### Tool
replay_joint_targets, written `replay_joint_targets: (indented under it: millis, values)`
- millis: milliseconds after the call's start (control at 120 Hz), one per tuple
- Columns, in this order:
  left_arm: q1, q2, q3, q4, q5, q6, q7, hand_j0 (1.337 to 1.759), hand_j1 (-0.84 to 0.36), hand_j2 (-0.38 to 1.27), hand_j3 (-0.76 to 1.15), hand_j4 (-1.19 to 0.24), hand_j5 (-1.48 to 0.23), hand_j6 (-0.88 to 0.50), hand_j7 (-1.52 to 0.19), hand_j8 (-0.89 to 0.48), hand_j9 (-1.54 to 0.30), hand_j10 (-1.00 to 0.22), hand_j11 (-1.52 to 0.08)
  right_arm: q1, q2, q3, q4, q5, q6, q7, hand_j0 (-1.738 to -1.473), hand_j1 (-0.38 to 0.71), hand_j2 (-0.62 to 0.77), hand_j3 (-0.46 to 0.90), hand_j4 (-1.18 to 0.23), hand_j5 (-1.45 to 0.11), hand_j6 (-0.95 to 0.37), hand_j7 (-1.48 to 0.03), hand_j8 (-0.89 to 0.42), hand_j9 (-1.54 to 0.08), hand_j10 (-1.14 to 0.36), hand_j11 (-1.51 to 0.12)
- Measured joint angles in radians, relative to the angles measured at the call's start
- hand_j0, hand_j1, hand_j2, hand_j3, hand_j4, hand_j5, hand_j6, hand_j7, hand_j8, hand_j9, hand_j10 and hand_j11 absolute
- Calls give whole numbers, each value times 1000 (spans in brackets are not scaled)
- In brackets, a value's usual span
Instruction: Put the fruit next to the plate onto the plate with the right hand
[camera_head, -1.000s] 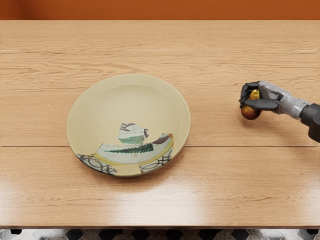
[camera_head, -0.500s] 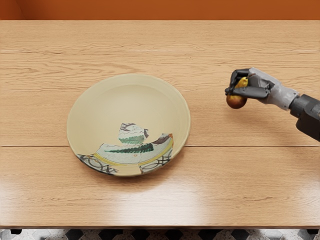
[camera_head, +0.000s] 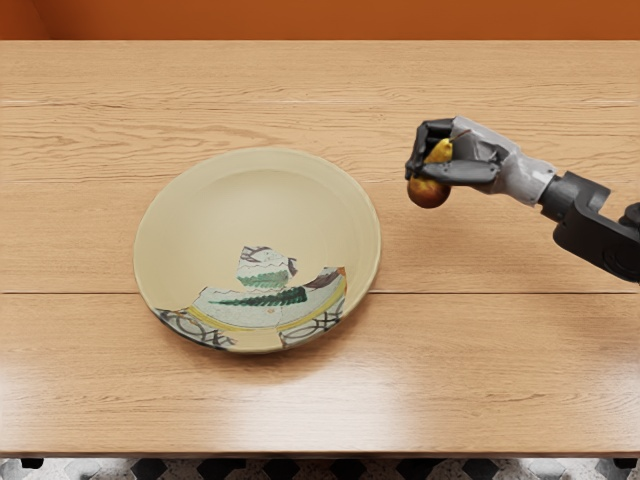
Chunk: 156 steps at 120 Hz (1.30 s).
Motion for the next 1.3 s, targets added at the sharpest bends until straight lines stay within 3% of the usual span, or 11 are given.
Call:
replay_joint_targets:
  millis: [217, 592, 908, 1050, 1300]
  values:
    - [0, 0, 0, 0, 0, 0, 0, 1658, 349, 0, 0, -1, 0, -1, 0, -1, 0, 0, 0, 19, 34, -1, 21, -2, 0, -1, -1635, 510, -165, 0, -811, -1150, -840, -1094, -800, -1170, -633, -1173]
    - [0, 0, 0, 0, 0, 0, 0, 1658, 349, 0, 0, -1, 0, -1, 0, -1, 0, -1, 0, 29, 129, 1, 23, 1, 2, -37, -1631, 537, -180, 0, -811, -1156, -843, -1096, -803, -1172, -753, -1182]
    - [0, 0, 0, 0, 0, 0, 0, 1658, 349, 0, 0, -1, 0, -1, 0, -1, 0, 0, 0, 27, 191, 0, 22, -6, 4, -65, -1633, 537, -190, 0, -805, -1170, -844, -1097, -804, -1173, -756, -1189]
    - [0, 0, 0, 0, 0, 0, 0, 1658, 349, 0, 0, 0, 0, -1, 0, 0, 0, 0, 0, 26, 220, 0, 19, -8, 5, -96, -1634, 543, -171, 0, -807, -1166, -844, -1097, -806, -1171, -761, -1187]
    - [0, 0, 0, 0, 0, 0, 0, 1658, 349, 0, 0, 0, 0, 0, 0, 0, 0, 0, 0, 29, 287, 0, 17, -19, 5, -185, -1636, 553, -141, 0, -807, -1164, -844, -1096, -805, -1170, -766, -1174]
